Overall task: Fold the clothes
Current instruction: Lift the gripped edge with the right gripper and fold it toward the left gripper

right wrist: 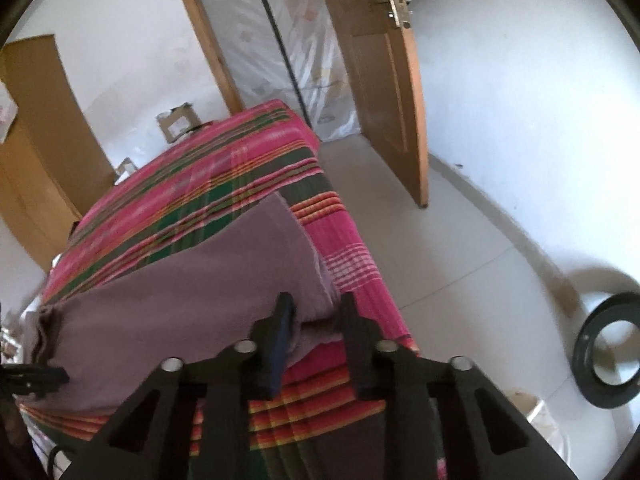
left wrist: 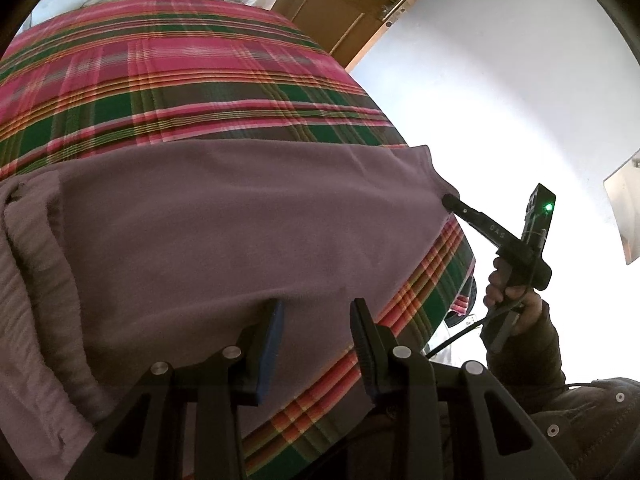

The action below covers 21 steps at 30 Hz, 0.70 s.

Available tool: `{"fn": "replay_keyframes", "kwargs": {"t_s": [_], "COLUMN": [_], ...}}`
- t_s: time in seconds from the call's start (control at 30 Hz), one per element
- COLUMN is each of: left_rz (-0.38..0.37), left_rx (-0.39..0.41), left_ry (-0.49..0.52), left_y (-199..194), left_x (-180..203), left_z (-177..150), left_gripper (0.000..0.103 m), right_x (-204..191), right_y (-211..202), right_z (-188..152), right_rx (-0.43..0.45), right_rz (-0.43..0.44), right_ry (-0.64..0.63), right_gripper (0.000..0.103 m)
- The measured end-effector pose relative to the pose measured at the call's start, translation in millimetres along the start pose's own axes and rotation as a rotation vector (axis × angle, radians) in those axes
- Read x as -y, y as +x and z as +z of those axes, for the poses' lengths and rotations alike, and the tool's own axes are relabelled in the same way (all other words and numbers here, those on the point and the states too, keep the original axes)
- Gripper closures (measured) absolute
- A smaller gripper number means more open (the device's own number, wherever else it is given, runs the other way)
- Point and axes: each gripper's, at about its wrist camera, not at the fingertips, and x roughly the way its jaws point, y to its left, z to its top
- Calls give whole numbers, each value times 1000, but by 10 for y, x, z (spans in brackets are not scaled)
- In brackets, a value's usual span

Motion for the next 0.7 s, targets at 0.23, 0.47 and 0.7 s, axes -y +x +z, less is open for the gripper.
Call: {"fn": "replay_keyframes", "kwargs": {"t_s": [0.23, 0.47, 0.7], "left_rz": [1, 1, -10], "left_rx": [-5, -13, -22], "left_ry": [3, 7, 27], "left_y": [32, 64, 103], "left_x": [27, 41, 132], "left_z": [0, 10, 95], "left_gripper": [68, 68, 68], "right_x": [19, 53, 161], "right_y": [-128, 13, -22], "right_z": [40, 10, 45], "right_rx": [50, 0, 24], "right_rz": [-6, -1, 62], "right_ry": [2, 27, 99], "right_gripper": [94, 94, 72]}}
